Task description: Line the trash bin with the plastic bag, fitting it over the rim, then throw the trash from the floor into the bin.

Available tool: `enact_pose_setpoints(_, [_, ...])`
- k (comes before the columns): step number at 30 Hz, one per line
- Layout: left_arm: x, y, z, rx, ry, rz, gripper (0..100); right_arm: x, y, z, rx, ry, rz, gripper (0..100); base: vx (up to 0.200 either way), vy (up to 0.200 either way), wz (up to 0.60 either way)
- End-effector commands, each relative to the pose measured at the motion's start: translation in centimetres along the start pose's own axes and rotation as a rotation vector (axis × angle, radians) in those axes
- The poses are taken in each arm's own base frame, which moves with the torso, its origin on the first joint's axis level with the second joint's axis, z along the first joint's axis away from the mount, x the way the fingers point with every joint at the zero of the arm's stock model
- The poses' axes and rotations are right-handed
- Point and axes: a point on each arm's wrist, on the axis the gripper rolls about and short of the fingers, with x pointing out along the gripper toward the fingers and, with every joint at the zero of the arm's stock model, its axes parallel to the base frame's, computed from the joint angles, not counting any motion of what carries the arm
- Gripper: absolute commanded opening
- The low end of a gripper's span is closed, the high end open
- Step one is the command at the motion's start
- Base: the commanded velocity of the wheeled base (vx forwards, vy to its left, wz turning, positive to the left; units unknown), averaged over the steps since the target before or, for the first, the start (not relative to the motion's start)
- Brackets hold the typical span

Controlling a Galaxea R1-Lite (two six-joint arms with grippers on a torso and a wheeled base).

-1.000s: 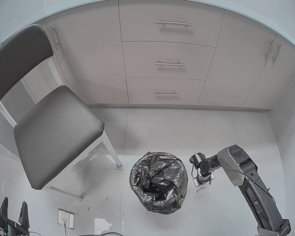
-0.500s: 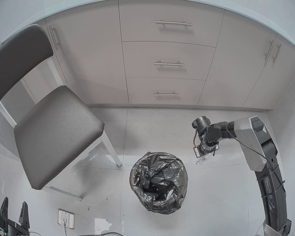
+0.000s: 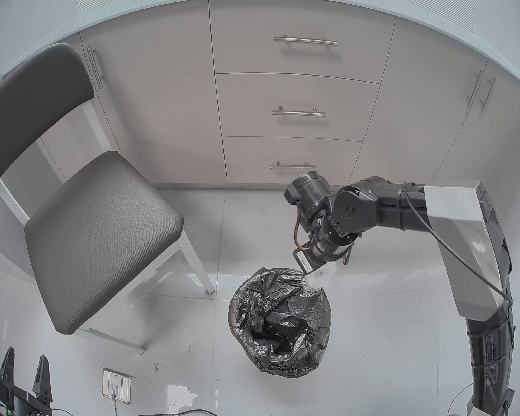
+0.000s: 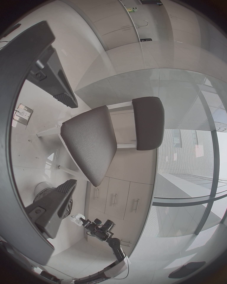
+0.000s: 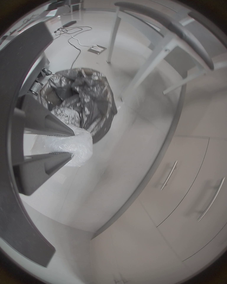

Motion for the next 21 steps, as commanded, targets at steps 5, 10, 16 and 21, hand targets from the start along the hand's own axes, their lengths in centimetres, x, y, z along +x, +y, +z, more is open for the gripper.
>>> enact_pose_setpoints(5, [-0.1, 0.0, 0.0, -0.003, -0.013, -0.002, 100, -0.2, 5.6, -0.8, -0.109, 0.001, 0.058, 0, 0.000, 0.000, 0.00])
enact_pose_setpoints(10, [-0.1, 0.0, 0.0, -0.003, -0.013, -0.002, 100, 1.5, 8.4, -1.7, -0.146, 0.012, 0.067, 0, 0.000, 0.000, 0.00])
enact_pose_setpoints(16, [-0.1, 0.0, 0.0, -0.003, -0.013, -0.002, 100, 3.5, 10.3, -2.9, -0.176, 0.041, 0.073, 0, 0.000, 0.000, 0.00])
enact_pose_setpoints(21, [-0.1, 0.0, 0.0, -0.003, -0.013, -0.002, 100, 4.5, 10.8, -3.1, -0.182, 0.031, 0.074, 0, 0.000, 0.000, 0.00])
